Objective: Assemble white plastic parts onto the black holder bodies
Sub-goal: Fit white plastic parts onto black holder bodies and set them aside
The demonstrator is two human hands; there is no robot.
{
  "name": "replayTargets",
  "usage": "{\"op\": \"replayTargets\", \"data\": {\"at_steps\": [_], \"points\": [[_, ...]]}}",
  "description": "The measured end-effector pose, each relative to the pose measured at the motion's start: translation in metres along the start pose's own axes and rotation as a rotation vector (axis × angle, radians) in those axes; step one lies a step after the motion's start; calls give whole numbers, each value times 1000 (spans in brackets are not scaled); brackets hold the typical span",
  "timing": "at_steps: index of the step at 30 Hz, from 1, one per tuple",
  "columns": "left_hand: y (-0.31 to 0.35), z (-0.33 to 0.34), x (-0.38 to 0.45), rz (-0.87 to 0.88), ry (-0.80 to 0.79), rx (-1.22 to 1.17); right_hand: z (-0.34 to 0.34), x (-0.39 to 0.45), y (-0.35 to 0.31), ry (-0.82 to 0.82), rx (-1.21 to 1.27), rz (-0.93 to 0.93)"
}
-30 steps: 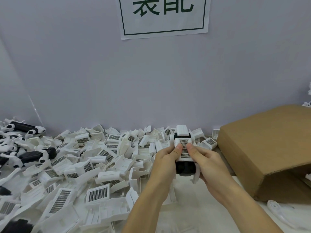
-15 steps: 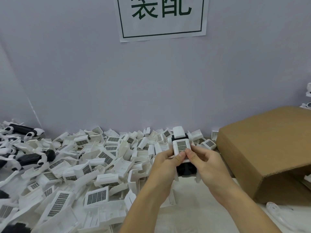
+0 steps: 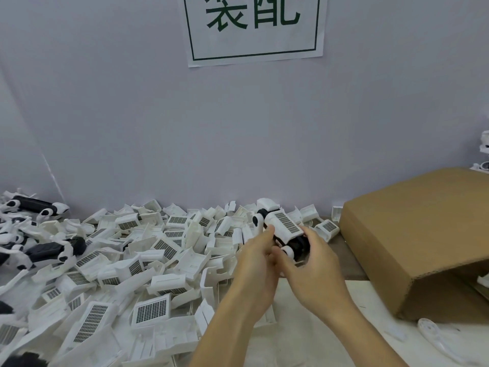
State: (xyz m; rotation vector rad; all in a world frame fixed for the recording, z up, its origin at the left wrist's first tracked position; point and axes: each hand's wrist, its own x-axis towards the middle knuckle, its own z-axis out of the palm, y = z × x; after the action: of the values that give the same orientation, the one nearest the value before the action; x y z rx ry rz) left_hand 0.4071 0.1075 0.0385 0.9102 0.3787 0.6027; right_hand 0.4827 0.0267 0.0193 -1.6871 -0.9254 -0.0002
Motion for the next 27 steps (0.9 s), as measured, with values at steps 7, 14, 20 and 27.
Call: {"op": "replayTargets", "data": {"at_steps": [7,14,20,27], "points": [[7,-7,0,158,229,292,-15,8,11,126,40,91],[25,-19,-4,402,262,290,-36,11,1,-13,391,235],[27,-17,-8,266,25,260,-41,9,-9,-347,751,433],[26,-25,-4,222,9,224,-40,9,-9,-355,783,489]]}}
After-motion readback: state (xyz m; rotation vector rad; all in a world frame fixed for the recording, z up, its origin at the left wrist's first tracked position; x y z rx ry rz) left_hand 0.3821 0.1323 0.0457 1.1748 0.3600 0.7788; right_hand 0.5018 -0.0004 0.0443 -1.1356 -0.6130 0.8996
